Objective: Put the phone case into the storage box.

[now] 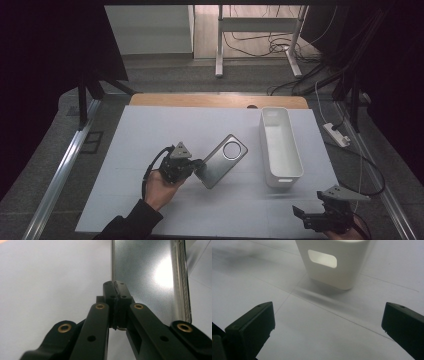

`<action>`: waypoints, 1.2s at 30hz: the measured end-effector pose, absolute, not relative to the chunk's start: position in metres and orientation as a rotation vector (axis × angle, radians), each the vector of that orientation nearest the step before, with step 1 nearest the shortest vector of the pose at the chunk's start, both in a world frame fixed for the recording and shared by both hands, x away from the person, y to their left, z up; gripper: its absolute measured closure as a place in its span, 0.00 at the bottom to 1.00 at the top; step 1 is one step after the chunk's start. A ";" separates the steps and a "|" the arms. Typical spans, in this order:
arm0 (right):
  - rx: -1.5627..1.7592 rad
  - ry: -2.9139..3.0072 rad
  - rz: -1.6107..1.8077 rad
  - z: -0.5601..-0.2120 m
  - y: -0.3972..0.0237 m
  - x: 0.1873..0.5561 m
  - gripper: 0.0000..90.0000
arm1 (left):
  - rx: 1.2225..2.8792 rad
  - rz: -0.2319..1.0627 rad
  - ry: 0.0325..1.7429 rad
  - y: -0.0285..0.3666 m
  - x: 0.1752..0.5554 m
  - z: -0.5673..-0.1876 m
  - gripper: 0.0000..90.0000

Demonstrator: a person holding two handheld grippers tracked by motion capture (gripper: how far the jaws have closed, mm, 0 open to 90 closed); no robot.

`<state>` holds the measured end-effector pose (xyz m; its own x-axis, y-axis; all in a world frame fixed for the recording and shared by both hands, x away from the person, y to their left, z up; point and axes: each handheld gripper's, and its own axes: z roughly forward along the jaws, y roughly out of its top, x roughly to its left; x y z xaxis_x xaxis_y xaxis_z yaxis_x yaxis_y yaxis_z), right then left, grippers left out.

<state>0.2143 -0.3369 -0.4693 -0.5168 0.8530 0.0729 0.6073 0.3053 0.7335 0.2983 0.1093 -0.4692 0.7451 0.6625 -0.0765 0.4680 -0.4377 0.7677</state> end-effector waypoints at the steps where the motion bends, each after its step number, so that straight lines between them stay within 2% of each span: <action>1: 1.311 2.244 1.045 -0.469 -0.336 0.214 0.00 | 2.107 0.300 0.847 0.111 0.297 -0.469 0.99; 9: 1.261 2.208 1.117 -0.465 -0.333 0.212 0.00 | 2.031 0.313 0.857 0.123 0.282 -0.465 0.99; 21: 1.243 2.207 1.231 -0.453 -0.330 0.218 0.00 | 2.019 0.322 0.872 0.131 0.274 -0.465 0.99; 36: 1.237 2.284 1.370 -0.431 -0.309 0.256 0.00 | 2.013 0.315 0.879 0.134 0.271 -0.466 0.99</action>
